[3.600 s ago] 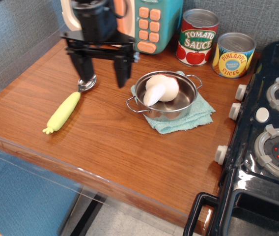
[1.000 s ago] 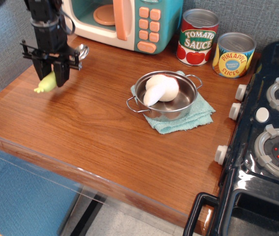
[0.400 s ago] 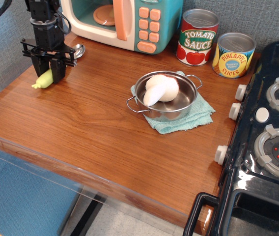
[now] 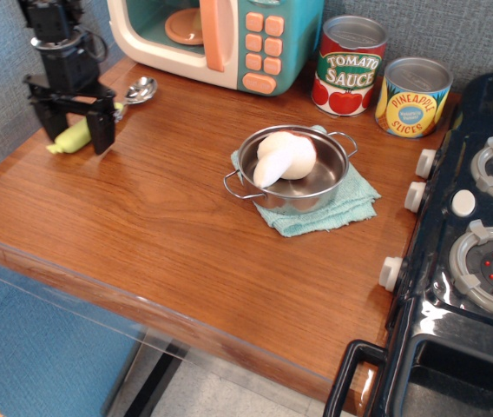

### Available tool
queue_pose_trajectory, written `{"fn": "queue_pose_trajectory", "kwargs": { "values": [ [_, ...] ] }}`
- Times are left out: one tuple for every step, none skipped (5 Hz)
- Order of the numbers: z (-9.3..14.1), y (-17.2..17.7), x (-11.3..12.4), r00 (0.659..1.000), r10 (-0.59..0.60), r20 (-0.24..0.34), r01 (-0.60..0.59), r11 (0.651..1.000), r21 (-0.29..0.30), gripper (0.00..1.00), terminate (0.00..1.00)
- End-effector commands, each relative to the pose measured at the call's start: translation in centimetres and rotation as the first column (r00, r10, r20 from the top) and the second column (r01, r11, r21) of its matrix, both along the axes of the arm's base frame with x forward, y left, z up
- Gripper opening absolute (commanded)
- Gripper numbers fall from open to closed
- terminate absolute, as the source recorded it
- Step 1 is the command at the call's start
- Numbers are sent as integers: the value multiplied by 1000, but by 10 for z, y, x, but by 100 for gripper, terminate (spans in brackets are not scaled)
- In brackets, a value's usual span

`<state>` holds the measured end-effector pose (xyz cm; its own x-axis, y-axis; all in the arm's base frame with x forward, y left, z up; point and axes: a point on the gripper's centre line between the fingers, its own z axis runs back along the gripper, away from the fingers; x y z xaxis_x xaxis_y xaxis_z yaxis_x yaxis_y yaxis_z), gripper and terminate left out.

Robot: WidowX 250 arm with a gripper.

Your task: Move the spoon right below the microwave

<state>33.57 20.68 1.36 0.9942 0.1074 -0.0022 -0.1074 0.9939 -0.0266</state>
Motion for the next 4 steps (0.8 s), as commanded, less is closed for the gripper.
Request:
{"fn": "queue_pose_trajectory", "kwargs": {
  "values": [
    [68,4,-1,991,-32,131,32,999,-1,100,0],
    [74,-5,-1,991,-83,101,80,996,28,100,0],
    [81,-16,-2,987,-120,103,113,991,68,100,0],
    [87,-26,-3,985,-145,94,135,985,104,100,0]
  ]
}}
